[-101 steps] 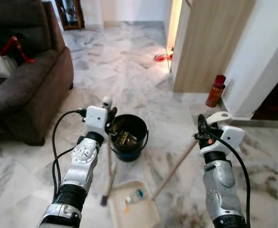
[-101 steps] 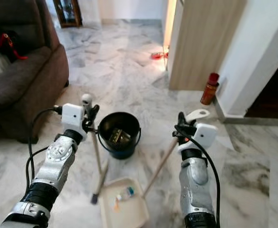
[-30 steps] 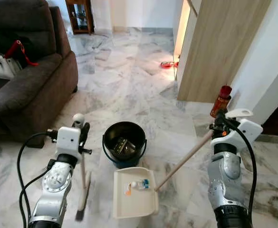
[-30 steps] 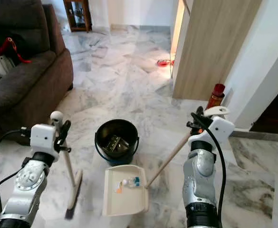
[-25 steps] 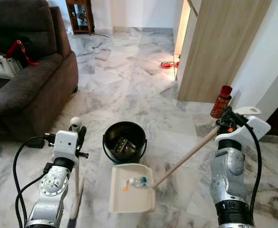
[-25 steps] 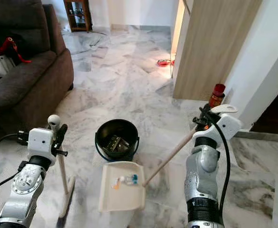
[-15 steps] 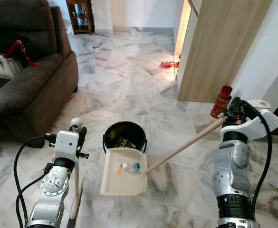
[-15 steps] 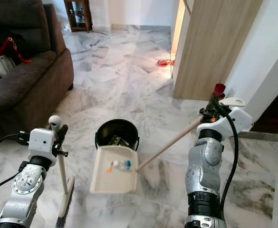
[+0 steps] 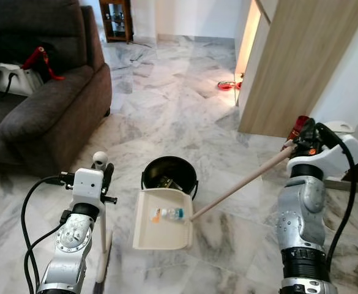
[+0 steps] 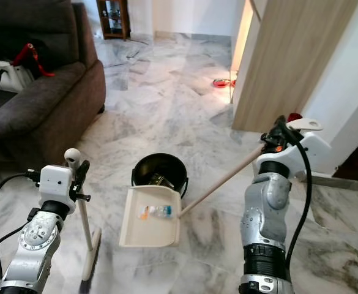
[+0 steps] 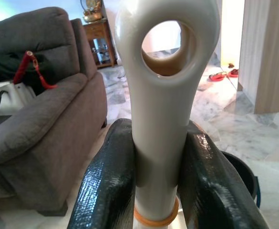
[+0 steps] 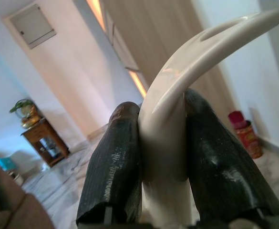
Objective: Sweep floor
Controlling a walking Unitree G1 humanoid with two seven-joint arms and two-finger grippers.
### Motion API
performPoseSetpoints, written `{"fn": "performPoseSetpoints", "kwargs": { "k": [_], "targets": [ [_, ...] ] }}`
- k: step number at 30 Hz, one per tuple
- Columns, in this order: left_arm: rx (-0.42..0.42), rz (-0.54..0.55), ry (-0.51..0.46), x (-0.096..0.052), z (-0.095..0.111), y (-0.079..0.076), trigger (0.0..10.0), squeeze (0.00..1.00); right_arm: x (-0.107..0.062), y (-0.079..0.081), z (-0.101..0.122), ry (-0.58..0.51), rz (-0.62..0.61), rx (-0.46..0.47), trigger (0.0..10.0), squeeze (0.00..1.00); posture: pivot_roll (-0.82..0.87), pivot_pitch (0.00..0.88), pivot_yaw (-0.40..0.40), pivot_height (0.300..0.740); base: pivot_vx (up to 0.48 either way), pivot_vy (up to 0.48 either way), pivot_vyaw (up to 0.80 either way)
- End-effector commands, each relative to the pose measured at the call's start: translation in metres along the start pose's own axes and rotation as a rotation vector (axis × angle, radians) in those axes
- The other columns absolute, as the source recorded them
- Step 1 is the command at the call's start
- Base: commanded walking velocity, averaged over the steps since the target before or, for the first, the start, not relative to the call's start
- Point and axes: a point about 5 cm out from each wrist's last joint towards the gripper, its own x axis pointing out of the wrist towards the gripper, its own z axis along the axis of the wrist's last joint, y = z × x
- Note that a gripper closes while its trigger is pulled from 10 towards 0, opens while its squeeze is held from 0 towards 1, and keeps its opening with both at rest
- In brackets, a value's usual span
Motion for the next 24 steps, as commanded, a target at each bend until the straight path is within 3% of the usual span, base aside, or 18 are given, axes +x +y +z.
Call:
{"fn": "performPoseSetpoints", "kwargs": {
  "k": [1, 15, 24],
  "targets": [
    [0.012, 0.017, -0.058, 0.007, 0.015, 0.002, 10.0, 0.0, 0.005, 0.009, 0.018, -0.073, 0.025, 0.062, 10.0, 0.0, 0.14, 0.0, -0.01, 0.74, 0.0, 0.0, 0.0],
    [0.014, 0.036, -0.069, 0.01, 0.018, 0.003, 10.0, 0.0, 0.004, 0.012, 0.017, -0.067, 0.046, 0.072, 10.0, 0.0, 0.14, 0.007, -0.008, 0.74, 0.0, 0.0, 0.0],
    [0.011, 0.04, -0.071, 0.01, 0.019, 0.003, 10.0, 0.0, 0.002, 0.022, 0.02, -0.084, 0.116, 0.074, 10.0, 0.0, 0.14, 0.01, -0.011, 0.74, 0.314, 0.0, 0.0]
  ]
}}
